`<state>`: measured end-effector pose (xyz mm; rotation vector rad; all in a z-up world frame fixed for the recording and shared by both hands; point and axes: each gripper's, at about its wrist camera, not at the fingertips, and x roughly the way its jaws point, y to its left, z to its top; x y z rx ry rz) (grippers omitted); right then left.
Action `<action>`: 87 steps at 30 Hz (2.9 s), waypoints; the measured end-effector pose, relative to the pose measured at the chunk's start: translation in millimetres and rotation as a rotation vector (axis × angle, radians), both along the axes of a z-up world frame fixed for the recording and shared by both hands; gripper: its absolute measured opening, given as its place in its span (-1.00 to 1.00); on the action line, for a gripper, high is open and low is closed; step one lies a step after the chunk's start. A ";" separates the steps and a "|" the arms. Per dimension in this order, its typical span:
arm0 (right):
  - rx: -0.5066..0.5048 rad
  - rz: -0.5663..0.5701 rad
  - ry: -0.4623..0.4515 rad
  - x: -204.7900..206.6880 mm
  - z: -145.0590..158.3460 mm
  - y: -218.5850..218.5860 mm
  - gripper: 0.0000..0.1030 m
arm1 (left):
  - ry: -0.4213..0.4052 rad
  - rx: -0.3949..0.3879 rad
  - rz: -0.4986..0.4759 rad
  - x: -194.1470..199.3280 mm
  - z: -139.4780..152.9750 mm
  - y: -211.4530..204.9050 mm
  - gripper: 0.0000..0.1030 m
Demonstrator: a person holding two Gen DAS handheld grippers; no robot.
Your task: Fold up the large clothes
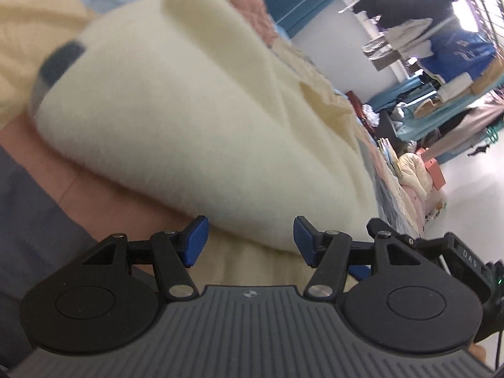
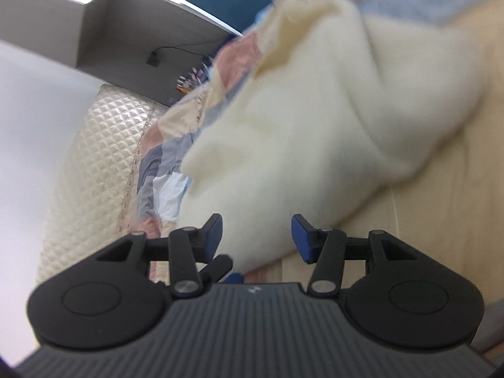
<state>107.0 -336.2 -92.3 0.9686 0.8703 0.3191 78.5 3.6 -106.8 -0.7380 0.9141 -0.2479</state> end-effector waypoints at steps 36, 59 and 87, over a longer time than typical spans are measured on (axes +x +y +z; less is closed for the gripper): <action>-0.061 -0.323 -0.007 -7.9 -14.9 -20.1 -0.36 | -0.027 -0.193 0.323 21.4 -16.5 78.9 -0.35; -0.170 -0.178 -0.143 -76.0 71.8 -22.2 -0.31 | -0.099 -0.212 0.236 -104.8 65.2 80.5 -0.04; -0.229 -0.113 -0.100 90.8 50.1 -30.8 -0.06 | -0.220 0.015 0.118 91.4 64.8 57.0 0.21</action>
